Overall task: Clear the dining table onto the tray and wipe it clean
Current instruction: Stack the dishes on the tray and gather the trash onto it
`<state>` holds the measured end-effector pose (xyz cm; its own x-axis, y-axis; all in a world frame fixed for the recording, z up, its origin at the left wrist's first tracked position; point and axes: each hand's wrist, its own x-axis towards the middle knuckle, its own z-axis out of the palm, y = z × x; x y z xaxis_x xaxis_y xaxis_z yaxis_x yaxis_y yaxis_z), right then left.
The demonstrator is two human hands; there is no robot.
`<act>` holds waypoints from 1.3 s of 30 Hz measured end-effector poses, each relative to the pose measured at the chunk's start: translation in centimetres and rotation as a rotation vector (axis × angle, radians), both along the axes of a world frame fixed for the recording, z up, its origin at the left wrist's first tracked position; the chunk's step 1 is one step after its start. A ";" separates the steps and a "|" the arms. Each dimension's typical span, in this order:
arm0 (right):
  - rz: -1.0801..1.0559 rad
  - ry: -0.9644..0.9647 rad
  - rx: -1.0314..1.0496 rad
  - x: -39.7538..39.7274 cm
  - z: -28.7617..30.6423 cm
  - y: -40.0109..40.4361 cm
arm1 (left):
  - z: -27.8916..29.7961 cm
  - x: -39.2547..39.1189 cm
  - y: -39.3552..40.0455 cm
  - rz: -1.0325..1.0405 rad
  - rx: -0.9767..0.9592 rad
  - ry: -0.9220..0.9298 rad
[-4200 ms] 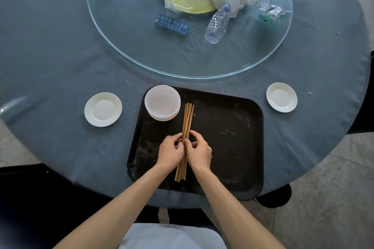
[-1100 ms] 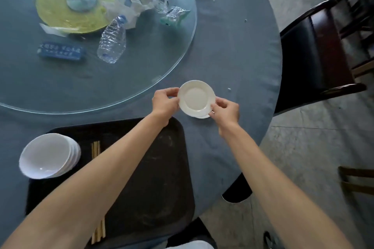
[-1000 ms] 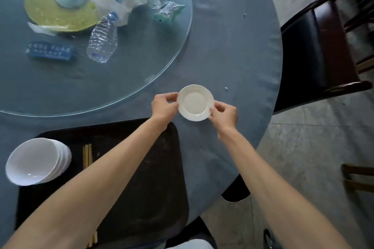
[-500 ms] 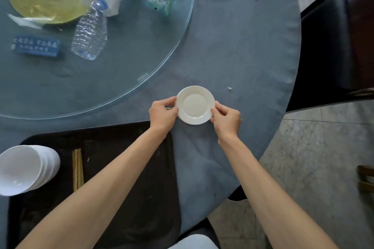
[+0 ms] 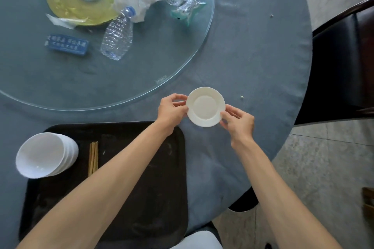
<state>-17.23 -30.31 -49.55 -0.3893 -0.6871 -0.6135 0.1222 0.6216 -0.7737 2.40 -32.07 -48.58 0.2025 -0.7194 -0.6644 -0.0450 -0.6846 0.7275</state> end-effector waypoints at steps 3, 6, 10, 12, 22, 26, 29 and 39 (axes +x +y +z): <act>0.025 -0.061 -0.040 1.4 2.3 0.3 | 2.2 2.0 0.7 0.012 -0.062 0.022; 0.073 -0.106 -0.092 3.8 5.2 0.4 | 5.0 4.6 1.7 0.065 -0.130 0.044; 0.137 -0.154 -0.138 8.2 9.1 1.3 | 9.1 8.6 4.2 0.137 -0.207 0.045; 0.168 -0.172 -0.159 10.6 10.9 2.3 | 11.1 11.0 6.2 0.160 -0.246 0.042; 0.397 -0.111 -0.112 23.3 14.9 13.1 | 14.9 23.3 21.4 0.346 -0.282 0.039; 0.496 -0.030 -0.065 28.0 12.8 18.2 | 12.9 27.0 28.4 0.464 -0.235 0.054; 0.541 -0.006 0.014 31.0 10.0 21.5 | 10.3 29.0 32.5 0.534 -0.170 0.016; 0.654 0.207 0.195 35.5 2.3 26.8 | 1.3 33.7 38.0 0.534 0.117 0.058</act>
